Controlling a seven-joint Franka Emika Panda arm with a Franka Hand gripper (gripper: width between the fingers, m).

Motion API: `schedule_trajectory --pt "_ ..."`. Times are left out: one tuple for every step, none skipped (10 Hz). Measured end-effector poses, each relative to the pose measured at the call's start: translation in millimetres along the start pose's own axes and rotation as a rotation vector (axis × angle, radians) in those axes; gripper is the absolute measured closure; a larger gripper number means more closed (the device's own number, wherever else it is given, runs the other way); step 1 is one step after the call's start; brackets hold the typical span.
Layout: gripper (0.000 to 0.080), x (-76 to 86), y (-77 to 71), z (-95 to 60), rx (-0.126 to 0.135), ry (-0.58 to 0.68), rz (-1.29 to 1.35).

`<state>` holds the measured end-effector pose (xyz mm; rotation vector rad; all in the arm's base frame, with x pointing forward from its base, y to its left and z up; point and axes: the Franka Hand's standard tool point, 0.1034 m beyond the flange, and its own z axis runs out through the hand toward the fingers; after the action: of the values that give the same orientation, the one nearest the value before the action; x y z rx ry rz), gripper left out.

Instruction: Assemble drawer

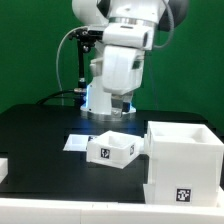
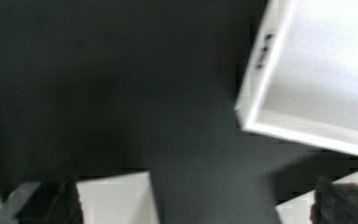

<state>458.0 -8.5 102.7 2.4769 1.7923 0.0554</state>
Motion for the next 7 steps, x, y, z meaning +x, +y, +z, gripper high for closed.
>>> schedule_trajectory --pt "0.0151 -8.6 -27.7 12.0 0.039 -0.002 0.046" --pt "0.0151 -8.5 -41.9 18.1 0.068 -0.005 0.072" --pt "0.0151 -1.5 -41.0 14.5 0.073 -0.007 0.115" --pt "0.0151 -1.4 -39.5 14.3 0.068 -0.006 0.105" --pt "0.0151 -2.4 -39.9 14.9 0.070 -0.007 0.108" --pt "0.0151 -2.8 -41.3 15.5 0.072 -0.007 0.108" --pt "0.0151 -7.2 -50.4 19.0 0.048 0.021 0.115"
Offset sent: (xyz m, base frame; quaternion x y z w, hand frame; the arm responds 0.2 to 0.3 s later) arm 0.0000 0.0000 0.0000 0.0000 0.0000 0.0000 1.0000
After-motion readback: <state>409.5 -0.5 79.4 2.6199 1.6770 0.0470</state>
